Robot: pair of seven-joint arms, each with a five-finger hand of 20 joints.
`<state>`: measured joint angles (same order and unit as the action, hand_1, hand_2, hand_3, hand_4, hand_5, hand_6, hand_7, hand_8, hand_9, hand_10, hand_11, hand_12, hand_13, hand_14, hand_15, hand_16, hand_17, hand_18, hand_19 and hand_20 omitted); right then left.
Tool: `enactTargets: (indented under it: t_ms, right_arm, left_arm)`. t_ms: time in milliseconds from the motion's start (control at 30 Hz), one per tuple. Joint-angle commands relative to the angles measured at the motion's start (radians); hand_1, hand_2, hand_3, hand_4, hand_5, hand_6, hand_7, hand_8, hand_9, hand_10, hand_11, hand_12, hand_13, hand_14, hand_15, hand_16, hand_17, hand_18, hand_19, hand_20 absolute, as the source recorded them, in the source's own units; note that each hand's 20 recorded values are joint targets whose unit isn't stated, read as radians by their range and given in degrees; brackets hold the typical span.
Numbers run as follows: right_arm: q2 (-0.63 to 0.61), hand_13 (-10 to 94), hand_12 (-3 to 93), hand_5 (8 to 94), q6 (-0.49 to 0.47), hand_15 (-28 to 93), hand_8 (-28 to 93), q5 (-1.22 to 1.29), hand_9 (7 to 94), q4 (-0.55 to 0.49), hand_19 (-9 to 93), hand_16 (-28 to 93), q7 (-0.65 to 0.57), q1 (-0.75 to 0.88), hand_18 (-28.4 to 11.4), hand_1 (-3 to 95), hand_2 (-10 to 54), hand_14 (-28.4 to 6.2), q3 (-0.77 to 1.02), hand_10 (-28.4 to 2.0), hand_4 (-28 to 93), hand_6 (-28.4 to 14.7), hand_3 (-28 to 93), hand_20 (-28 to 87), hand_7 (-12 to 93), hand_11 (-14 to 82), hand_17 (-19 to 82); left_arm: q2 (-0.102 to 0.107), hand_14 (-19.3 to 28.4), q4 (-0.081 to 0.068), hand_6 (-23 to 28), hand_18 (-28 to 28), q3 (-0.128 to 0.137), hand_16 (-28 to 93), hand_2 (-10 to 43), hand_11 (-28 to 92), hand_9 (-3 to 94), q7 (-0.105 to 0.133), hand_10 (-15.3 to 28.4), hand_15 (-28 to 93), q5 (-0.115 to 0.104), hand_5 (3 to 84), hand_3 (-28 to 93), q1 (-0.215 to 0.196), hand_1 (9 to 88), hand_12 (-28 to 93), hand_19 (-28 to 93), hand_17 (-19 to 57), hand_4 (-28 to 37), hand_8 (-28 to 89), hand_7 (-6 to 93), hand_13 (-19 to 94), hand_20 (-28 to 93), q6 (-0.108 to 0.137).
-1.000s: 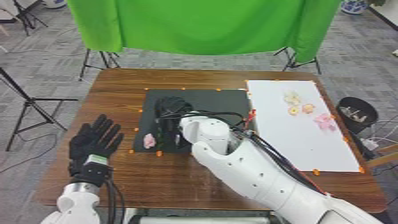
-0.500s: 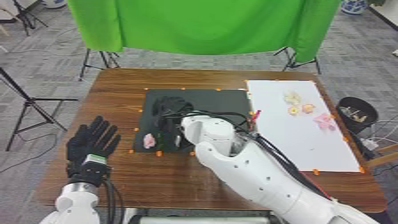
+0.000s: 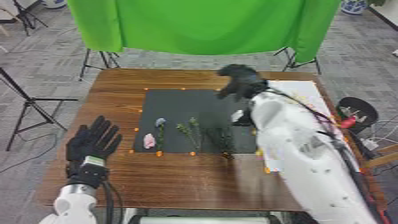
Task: Arrange flowers
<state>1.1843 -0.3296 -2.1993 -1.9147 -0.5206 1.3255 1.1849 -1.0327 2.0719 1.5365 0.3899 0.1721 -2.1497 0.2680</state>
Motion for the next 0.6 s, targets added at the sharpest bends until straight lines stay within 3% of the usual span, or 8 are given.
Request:
enactTargets:
  t_ms: [33, 100, 200, 433, 500, 600]
  right_arm:
    - [-0.173, 42, 11.9, 42.0, -0.001, 26, -12, 0.027, 41.0, -0.015, 67, 16, -0.084, 0.174, -19.6, 42.8, -9.5, -13.6, 0.19, -12.7, -28, -2.0, 82, 27, 14, 5.9, 21]
    - [-0.2, 39, 12.1, 41.1, 0.01, 23, -12, 0.019, 39.0, -0.03, 64, 16, -0.103, 0.218, -19.1, 42.2, -9.5, -14.7, 0.216, -14.6, -28, -2.9, 82, 25, 14, 6.4, 20]
    - [-0.23, 37, 12.0, 40.7, 0.002, 20, -12, -0.003, 37.9, -0.038, 62, 16, -0.112, 0.27, -18.6, 42.1, -9.5, -14.6, 0.254, -15.8, -28, -3.2, 82, 24, 14, 6.4, 20]
    - [-0.264, 33, 11.3, 38.6, 0.009, 14, -12, -0.027, 32.8, -0.029, 60, 17, -0.176, 0.343, -18.3, 43.3, -9.5, -14.1, 0.323, -15.8, -28, -3.3, 83, 22, 14, 5.7, 19]
    - [-0.262, 33, 11.2, 38.0, -0.003, 13, -12, -0.009, 32.5, -0.025, 59, 17, -0.22, 0.352, -18.4, 43.5, -9.5, -14.1, 0.343, -16.0, -28, -3.6, 83, 21, 14, 5.8, 19]
    - [-0.265, 32, 11.0, 35.2, 0.014, 12, -12, -0.001, 30.6, -0.002, 59, 18, -0.215, 0.37, -18.2, 43.7, -9.5, -14.2, 0.367, -16.8, -28, -5.5, 83, 21, 14, 5.7, 19]
  left_arm:
    - [-0.017, 16.4, 0.012, 9.4, 14.5, 0.005, -9, 17.9, 27, 31.1, 0.007, 15.2, 43, 0.001, 40.4, 73, -0.043, 28.5, 10, 39, -7.4, -28.3, -10, 18.9, 23, 9, -0.009]
    - [-0.019, 16.4, 0.011, 9.4, 14.5, 0.001, -9, 18.0, 28, 31.2, 0.013, 15.2, 43, 0.001, 40.4, 73, -0.043, 28.6, 10, 39, -7.4, -28.3, -10, 18.8, 23, 9, -0.012]
    - [-0.016, 16.4, 0.018, 9.4, 14.5, -0.011, -9, 18.1, 28, 31.4, 0.04, 15.1, 43, -0.014, 40.5, 73, -0.048, 28.7, 10, 39, -7.3, -28.3, -10, 18.8, 23, 9, 0.013]
    - [-0.021, 16.4, 0.021, 9.4, 14.3, -0.006, -9, 18.2, 28, 32.3, 0.043, 15.2, 44, -0.011, 40.8, 73, -0.058, 28.8, 10, 39, -7.0, -28.3, -10, 19.6, 24, 9, 0.011]
    - [-0.019, 16.5, 0.024, 9.4, 14.3, -0.011, -9, 18.3, 28, 32.3, 0.053, 15.3, 44, -0.02, 40.8, 73, -0.055, 28.8, 10, 39, -7.0, -28.3, -10, 19.6, 24, 9, 0.027]
    - [-0.021, 16.5, 0.026, 9.5, 14.3, -0.006, -9, 18.3, 28, 32.3, 0.053, 15.3, 44, -0.021, 41.0, 73, -0.063, 28.9, 10, 39, -6.9, -28.3, -10, 19.8, 24, 9, 0.028]
